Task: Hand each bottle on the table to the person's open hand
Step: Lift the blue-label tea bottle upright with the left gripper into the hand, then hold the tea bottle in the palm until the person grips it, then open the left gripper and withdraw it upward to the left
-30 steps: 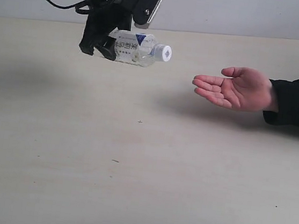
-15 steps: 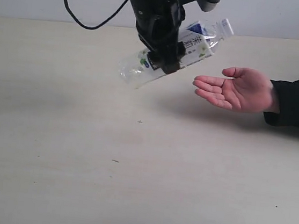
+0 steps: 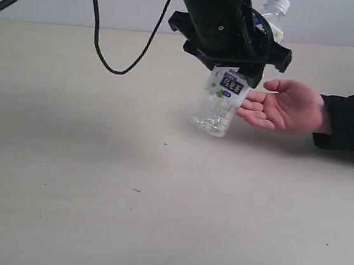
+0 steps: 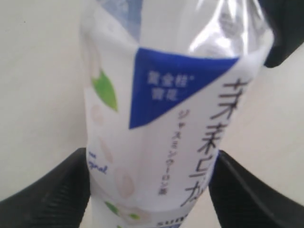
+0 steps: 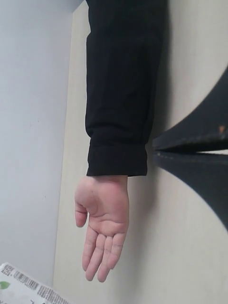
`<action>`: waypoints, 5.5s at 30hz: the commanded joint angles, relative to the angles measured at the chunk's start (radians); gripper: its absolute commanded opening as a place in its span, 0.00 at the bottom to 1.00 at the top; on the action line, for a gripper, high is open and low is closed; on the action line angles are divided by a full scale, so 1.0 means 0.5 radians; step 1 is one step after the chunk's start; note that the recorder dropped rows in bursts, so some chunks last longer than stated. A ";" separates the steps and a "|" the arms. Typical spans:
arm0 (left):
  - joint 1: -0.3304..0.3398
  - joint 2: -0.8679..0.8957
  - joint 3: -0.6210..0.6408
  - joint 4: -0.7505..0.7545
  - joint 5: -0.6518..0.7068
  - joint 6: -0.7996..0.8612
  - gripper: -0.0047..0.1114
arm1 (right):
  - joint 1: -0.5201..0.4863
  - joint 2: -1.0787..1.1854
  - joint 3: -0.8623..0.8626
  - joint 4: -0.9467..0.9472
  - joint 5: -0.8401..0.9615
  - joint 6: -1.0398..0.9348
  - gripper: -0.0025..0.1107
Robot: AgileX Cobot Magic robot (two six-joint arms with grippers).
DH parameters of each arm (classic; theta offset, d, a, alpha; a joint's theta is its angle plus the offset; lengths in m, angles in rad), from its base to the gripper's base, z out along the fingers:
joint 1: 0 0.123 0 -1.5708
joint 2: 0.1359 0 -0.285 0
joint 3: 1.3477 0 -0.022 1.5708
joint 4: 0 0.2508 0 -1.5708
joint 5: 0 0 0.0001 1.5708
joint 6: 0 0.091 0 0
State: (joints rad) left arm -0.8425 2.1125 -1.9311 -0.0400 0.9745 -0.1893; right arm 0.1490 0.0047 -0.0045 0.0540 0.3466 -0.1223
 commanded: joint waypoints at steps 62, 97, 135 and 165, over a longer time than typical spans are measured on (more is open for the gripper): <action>0.210 0.591 -0.242 -1.841 -0.489 0.213 0.56 | -0.007 -0.009 0.009 -0.007 -0.006 -0.012 0.02; 0.231 0.389 -0.242 -1.692 -0.192 0.536 0.83 | -0.007 -0.009 0.009 -0.007 -0.006 -0.012 0.02; 0.278 -0.029 -0.234 -1.497 0.324 1.418 0.05 | -0.007 -0.009 0.009 -0.007 -0.007 -0.012 0.02; 0.372 -1.123 1.634 -1.778 -1.842 2.254 0.04 | -0.007 -0.009 0.009 -0.007 -0.007 -0.012 0.02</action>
State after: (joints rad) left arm -0.6619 1.6222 -1.2182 -0.8920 0.2925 0.9380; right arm 0.1490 0.0047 -0.0045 0.0540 0.3466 -0.1223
